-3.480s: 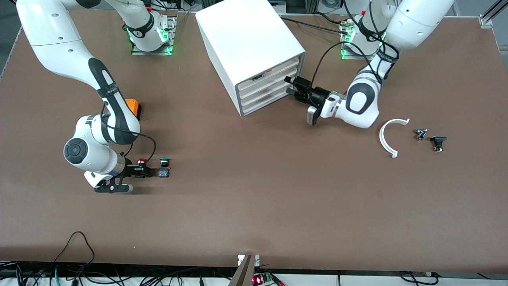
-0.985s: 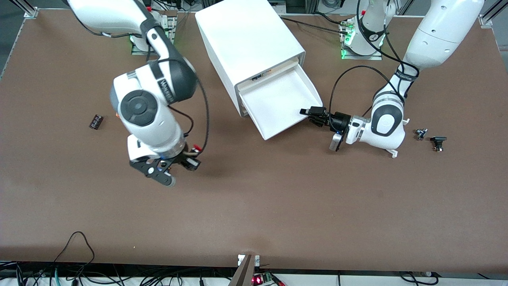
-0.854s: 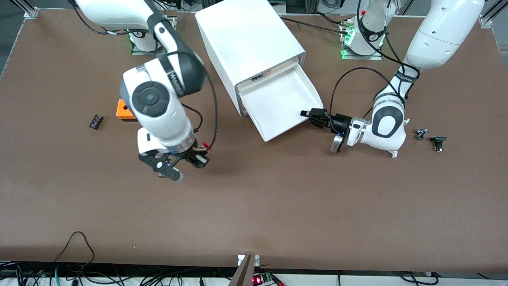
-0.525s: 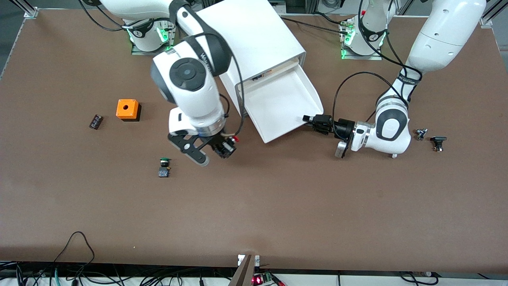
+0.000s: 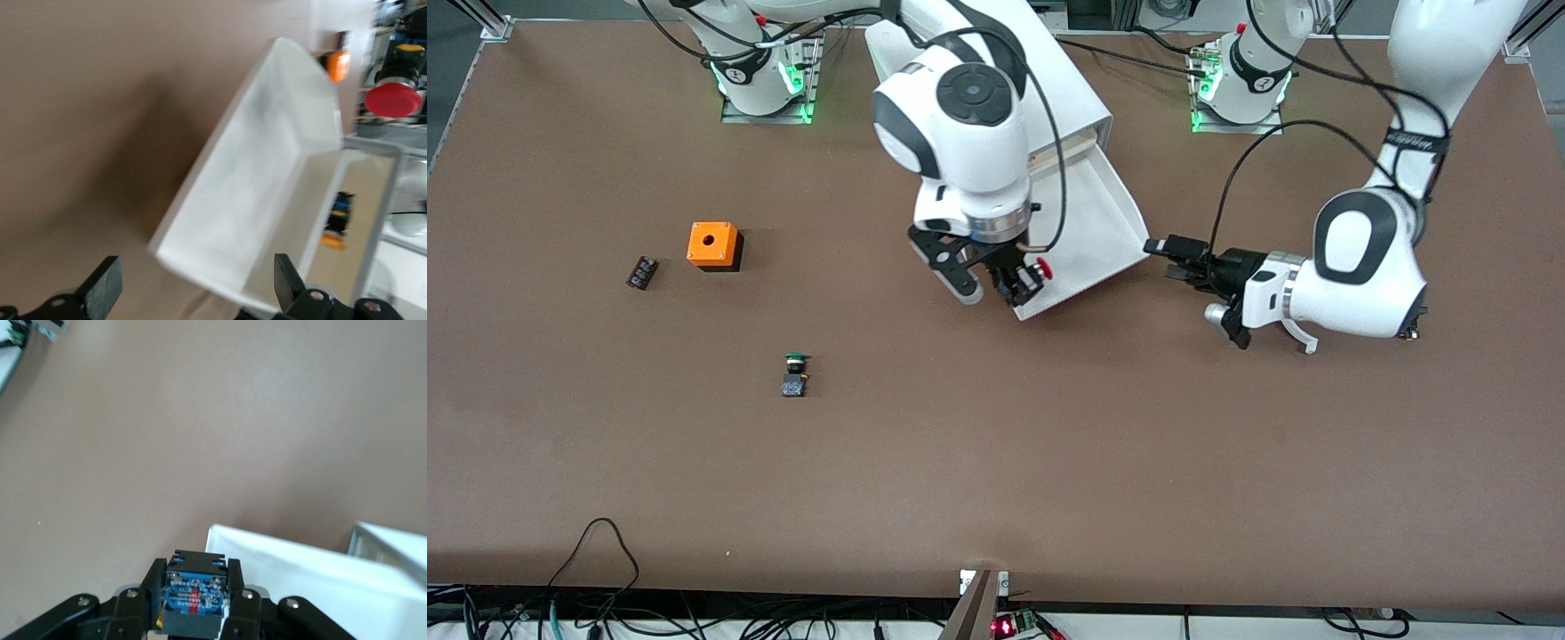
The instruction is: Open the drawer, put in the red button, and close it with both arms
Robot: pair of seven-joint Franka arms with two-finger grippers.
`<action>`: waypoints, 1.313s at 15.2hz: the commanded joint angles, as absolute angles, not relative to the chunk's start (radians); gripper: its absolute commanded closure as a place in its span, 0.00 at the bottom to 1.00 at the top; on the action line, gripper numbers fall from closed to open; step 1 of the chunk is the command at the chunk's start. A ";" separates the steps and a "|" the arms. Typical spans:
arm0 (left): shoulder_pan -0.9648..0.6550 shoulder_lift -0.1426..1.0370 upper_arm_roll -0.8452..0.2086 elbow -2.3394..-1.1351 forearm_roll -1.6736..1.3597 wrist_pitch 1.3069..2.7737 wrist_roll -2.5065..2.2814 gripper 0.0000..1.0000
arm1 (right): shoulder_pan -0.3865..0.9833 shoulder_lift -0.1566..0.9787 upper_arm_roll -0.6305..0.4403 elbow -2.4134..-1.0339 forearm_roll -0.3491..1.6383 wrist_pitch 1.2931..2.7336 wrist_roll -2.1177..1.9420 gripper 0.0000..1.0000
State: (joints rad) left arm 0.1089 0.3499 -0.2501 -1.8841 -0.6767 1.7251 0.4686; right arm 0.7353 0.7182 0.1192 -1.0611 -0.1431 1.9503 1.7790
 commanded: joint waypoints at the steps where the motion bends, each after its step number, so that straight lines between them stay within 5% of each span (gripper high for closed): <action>1: 0.110 0.310 -0.252 -1.841 -0.487 1.726 0.323 0.00 | 0.767 0.762 0.112 -1.042 -0.161 1.983 1.874 1.00; 10: 0.089 0.236 -0.377 -1.824 -0.054 1.724 -0.251 0.00 | 0.827 0.854 0.115 -1.043 -0.153 2.088 2.057 0.98; 11: 0.089 0.235 -0.391 -1.824 -0.035 1.723 -0.296 0.00 | 0.828 0.859 0.115 -1.043 -0.150 2.091 2.060 0.88; 12: 0.087 0.226 -0.402 -1.824 -0.026 1.721 -0.326 0.00 | 0.828 0.859 0.117 -1.045 -0.140 2.092 2.066 0.65; 13: 0.089 0.218 -0.411 -1.824 -0.025 1.721 -0.346 0.00 | 0.828 0.859 0.117 -1.045 -0.124 2.091 2.068 0.18; 14: 0.089 0.213 -0.413 -1.818 -0.025 1.717 -0.348 0.00 | 0.828 0.856 0.115 -1.043 -0.121 2.085 2.065 0.00; 20: 0.086 0.354 -0.400 -1.462 -0.023 1.379 -0.341 0.00 | 0.761 0.830 0.117 -0.999 -0.114 2.062 2.008 0.00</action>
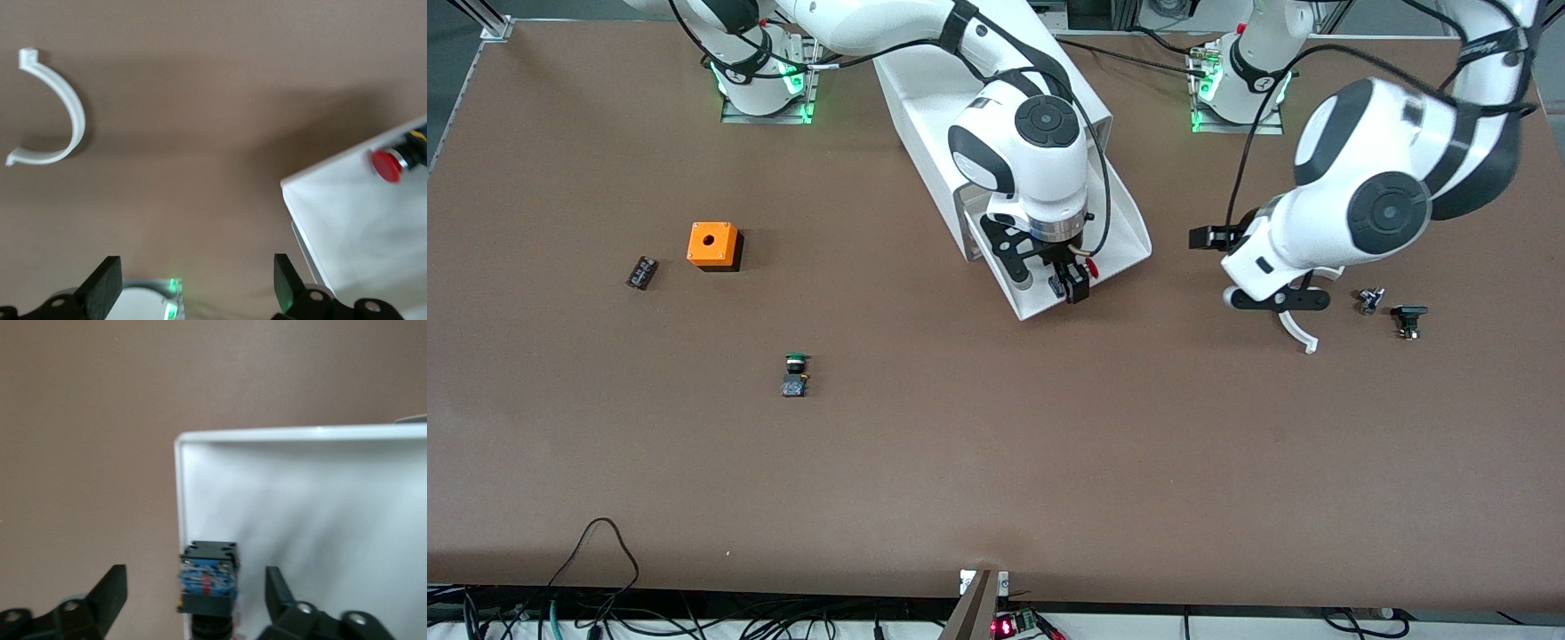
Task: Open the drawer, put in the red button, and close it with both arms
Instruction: 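Open the right gripper over the drawer while the left gripper draws back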
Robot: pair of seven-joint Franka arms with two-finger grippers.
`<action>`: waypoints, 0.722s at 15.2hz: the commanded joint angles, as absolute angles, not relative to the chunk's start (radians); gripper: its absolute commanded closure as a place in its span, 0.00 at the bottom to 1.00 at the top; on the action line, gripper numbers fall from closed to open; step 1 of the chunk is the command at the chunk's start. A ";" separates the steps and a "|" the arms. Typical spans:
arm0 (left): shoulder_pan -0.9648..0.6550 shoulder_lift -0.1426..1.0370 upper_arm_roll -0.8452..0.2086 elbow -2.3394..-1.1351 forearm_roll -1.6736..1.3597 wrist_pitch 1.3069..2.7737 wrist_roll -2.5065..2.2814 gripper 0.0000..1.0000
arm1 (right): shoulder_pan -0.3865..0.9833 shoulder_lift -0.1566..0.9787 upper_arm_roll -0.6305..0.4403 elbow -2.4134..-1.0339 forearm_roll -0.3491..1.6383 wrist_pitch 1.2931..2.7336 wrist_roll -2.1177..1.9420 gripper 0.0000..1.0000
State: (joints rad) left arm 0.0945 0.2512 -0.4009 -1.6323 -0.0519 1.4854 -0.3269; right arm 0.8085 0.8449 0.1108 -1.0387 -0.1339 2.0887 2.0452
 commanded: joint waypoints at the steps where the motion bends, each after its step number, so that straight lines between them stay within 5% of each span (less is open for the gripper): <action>1: 0.084 0.363 -0.399 -1.439 -0.021 1.378 -0.339 0.00 | 0.738 0.822 0.118 -0.986 -0.095 2.045 1.964 0.00; 4: 0.086 0.370 -0.394 -1.437 -0.025 1.402 -0.350 0.00 | 0.654 0.796 0.117 -0.973 0.004 2.011 1.771 0.00; 11: -0.010 0.373 -0.405 -1.653 0.090 1.834 -0.772 0.02 | 0.468 0.776 0.115 -0.977 0.060 1.881 1.230 0.00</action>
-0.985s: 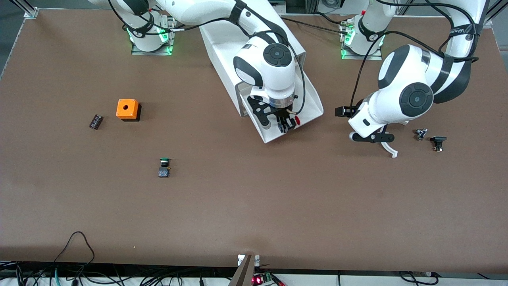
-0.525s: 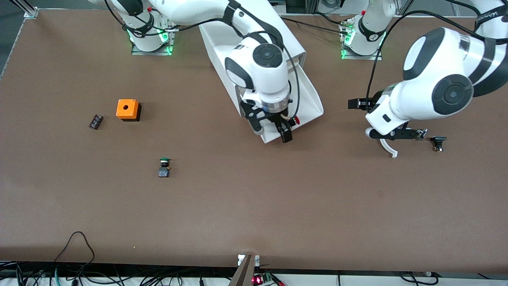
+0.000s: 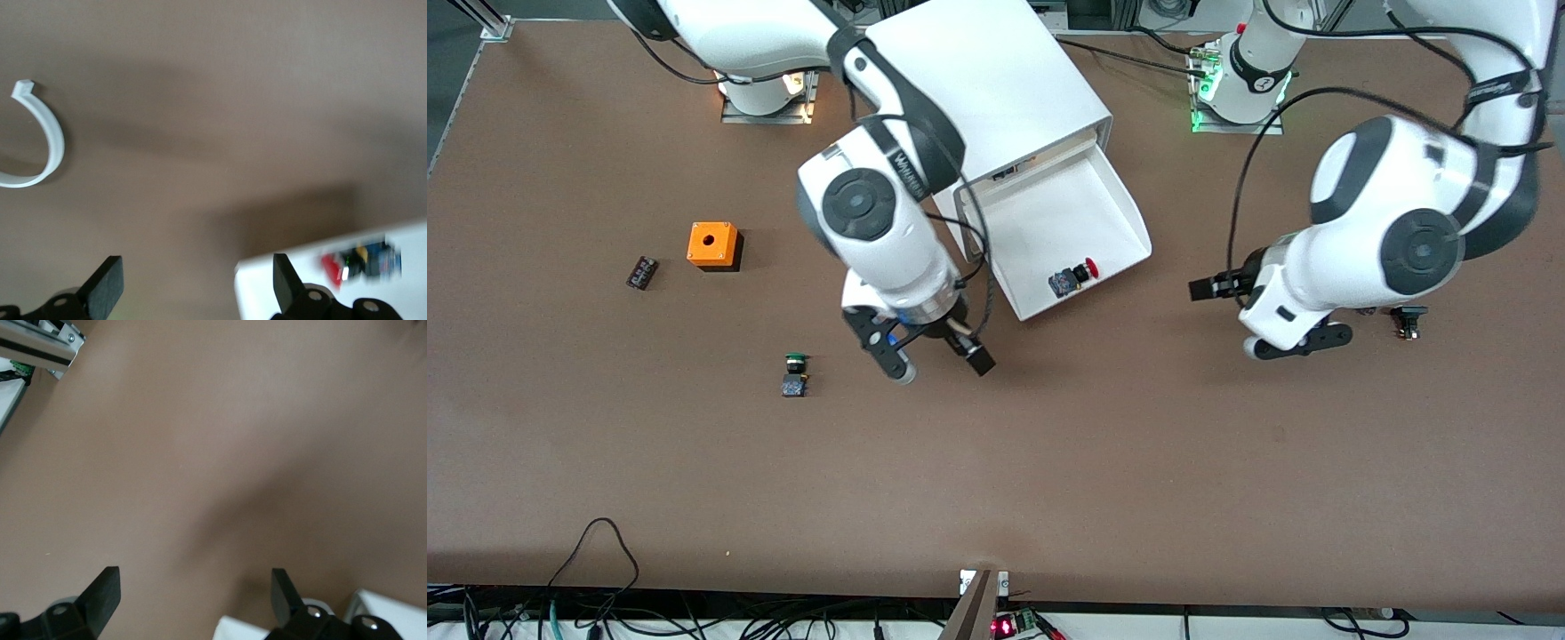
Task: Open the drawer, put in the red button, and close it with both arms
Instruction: 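Push the drawer shut with the left gripper while the right gripper retreats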
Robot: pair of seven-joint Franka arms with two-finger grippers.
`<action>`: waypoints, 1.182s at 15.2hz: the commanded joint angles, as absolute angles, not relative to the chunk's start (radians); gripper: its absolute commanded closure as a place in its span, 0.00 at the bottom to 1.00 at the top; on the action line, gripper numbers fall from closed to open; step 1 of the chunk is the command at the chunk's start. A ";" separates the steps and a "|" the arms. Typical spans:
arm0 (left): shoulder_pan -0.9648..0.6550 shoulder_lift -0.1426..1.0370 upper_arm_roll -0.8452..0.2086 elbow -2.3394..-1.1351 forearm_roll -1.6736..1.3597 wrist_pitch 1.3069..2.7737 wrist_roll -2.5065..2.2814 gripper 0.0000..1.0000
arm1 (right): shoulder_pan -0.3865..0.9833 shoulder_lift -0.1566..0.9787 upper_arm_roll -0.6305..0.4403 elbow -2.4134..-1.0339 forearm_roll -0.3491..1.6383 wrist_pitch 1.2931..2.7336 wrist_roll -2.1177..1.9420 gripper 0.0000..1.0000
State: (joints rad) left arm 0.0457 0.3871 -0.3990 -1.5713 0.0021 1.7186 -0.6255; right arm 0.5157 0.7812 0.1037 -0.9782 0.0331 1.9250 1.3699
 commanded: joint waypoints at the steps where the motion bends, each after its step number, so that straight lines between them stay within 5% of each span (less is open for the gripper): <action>1: -0.030 0.376 -0.406 -1.687 0.115 1.900 -0.841 0.02 | 0.445 0.776 0.114 -0.979 0.063 1.856 1.157 0.00; 8: -0.113 0.388 -0.405 -1.911 0.118 2.331 -1.031 0.04 | 0.287 0.732 0.109 -1.126 0.078 1.767 0.754 0.00; 18: -0.227 0.368 -0.416 -1.957 0.117 2.269 -1.180 0.02 | 0.065 0.602 0.101 -1.429 0.071 1.778 0.327 0.00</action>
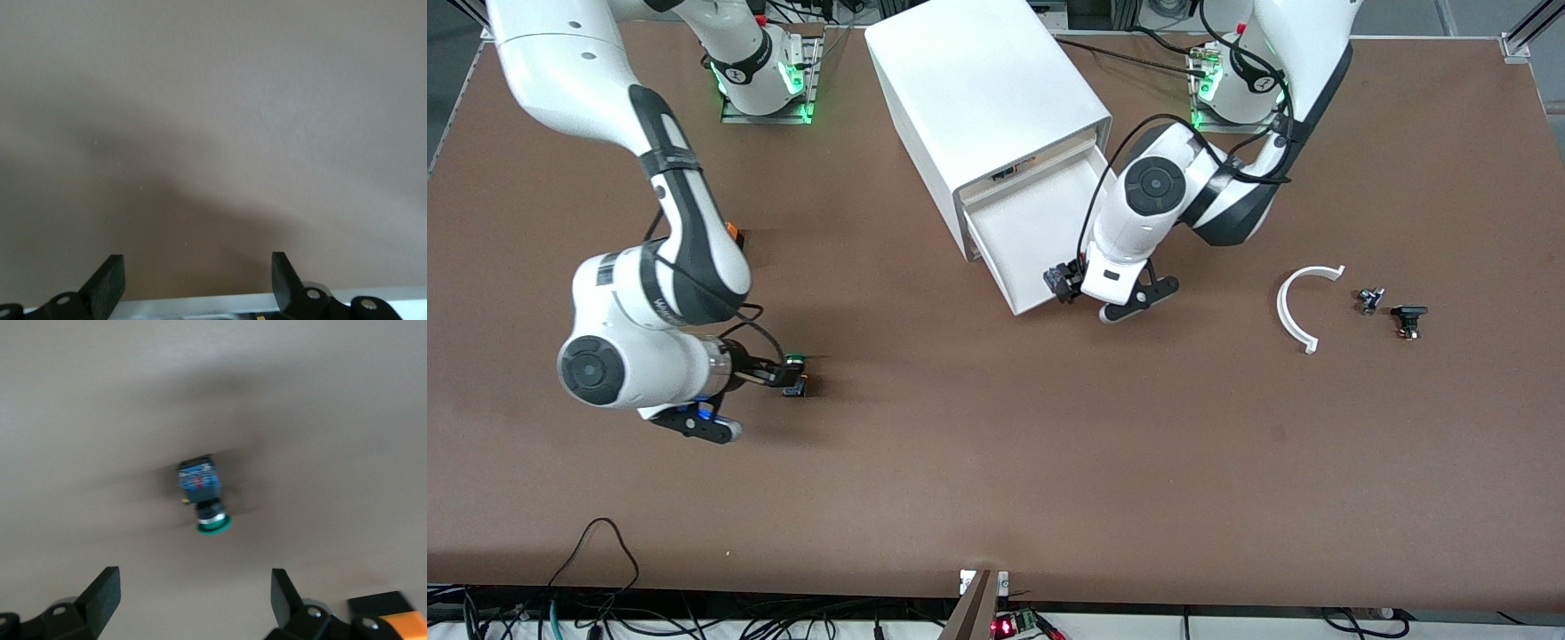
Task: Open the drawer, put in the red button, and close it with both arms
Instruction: 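Push the drawer shut with the left gripper while the right gripper retreats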
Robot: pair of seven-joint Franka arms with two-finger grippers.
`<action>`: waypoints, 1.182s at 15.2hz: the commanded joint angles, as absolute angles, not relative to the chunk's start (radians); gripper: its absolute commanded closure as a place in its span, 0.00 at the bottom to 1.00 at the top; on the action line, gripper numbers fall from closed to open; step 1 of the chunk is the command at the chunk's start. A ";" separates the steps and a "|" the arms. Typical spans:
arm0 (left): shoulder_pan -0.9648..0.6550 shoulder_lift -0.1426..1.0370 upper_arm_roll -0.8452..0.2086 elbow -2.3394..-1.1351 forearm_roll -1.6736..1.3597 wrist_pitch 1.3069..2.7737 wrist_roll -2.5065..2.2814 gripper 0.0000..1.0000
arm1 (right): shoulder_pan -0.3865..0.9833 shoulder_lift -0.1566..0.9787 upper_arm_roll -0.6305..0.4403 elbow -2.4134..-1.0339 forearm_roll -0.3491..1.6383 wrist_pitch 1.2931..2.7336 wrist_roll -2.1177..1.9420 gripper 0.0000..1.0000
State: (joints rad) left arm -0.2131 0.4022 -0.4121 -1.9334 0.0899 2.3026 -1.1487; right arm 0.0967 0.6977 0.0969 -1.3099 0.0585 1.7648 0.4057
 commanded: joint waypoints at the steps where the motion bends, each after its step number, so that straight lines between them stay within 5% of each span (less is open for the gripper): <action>1: -0.229 0.368 -0.434 -1.960 0.117 2.244 -1.189 0.02 | 0.057 0.572 0.091 -1.457 0.071 1.778 0.290 0.00; 7: -0.216 0.367 -0.583 -1.960 0.101 2.129 -1.193 0.01 | 0.058 0.315 0.067 -1.641 -0.026 1.874 0.212 0.00; 14: -0.229 0.376 -0.656 -1.970 0.097 2.131 -1.262 0.01 | 0.057 0.112 0.057 -1.683 -0.046 1.879 0.160 0.00; 18: -0.232 0.379 -0.672 -1.970 0.097 2.131 -1.264 0.01 | 0.058 -0.026 0.052 -1.831 -0.037 1.933 0.150 0.00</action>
State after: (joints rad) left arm -0.2274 0.3958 -0.6579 -1.9547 0.0900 2.1360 -1.2468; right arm 0.0578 0.0742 0.0569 -1.7016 -0.0383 1.8727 0.1733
